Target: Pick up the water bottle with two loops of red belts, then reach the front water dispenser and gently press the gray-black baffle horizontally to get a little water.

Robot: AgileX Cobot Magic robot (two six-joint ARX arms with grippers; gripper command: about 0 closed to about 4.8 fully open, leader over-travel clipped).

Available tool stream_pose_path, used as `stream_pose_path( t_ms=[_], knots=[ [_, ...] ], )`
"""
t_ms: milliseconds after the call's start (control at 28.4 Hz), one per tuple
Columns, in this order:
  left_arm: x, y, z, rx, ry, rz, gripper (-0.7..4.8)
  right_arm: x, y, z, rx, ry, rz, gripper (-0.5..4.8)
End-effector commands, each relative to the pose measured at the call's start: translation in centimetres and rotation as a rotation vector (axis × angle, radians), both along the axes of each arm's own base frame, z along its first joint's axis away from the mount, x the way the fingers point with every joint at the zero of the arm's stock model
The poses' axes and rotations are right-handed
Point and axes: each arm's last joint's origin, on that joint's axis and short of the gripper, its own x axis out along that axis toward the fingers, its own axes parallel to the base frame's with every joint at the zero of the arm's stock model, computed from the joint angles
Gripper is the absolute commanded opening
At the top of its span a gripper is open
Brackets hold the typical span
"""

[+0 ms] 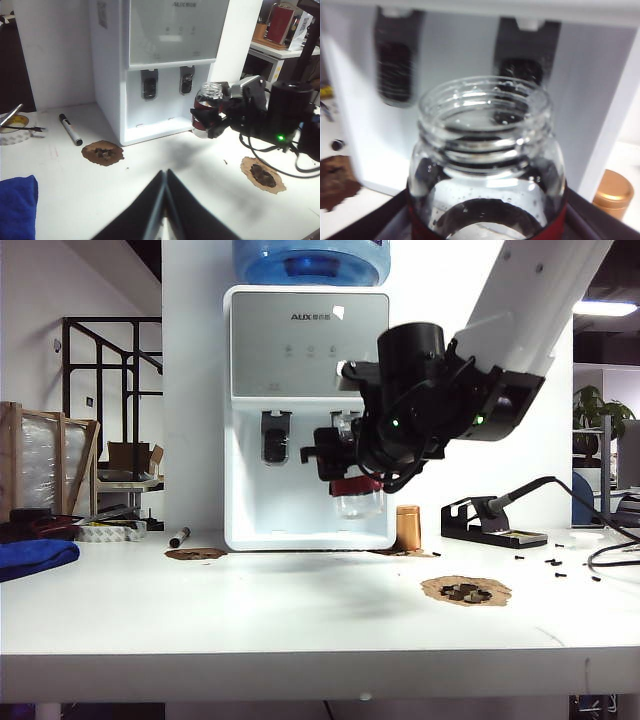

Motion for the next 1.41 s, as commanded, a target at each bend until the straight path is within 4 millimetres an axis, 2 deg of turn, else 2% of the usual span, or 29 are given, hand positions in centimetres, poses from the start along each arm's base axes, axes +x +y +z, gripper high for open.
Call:
stream_pose_path(
  t_ms=[35, 246, 352, 633, 1056, 1267, 1407],
  knots=[
    [0.0, 0.0, 0.2, -0.004, -0.007, -0.003, -0.04, 1.4, 0.5, 0.4, 0.02, -0.023, 0.038, -0.02],
    [0.0, 0.0, 0.2, -0.004, -0.006, -0.003, -0.04, 3.2, 1.4, 0.2, -0.001, -0.01, 0.045, -0.02],
    [0.0, 0.0, 0.2, -0.004, -0.006, -0.003, -0.04, 3.9, 0.9, 0.3, -0.033, -0.03, -0.028, -0.02],
    [0.0, 0.0, 0.2, -0.004, -0.006, -0.003, -0.04, 4.6, -0.6, 0.4, -0.029, -0.034, -0.054, -0.02],
    [0.0, 0.0, 0.2, -0.003, -0.008, -0.003, -0.04, 6.2, -0.6, 1.5, -0.003, -0.079, -0.007, -0.02],
    [0.0, 0.0, 0.2, -0.003, -0.008, -0.003, -0.04, 6.5, -1.2, 1.0, -0.006, -0.071, -0.014, -0.02],
    [0.0, 0.0, 0.2, -0.003, -0.008, -0.003, -0.04, 7.0, -0.9, 0.8, -0.003, -0.07, 0.031, -0.02]
  ],
)
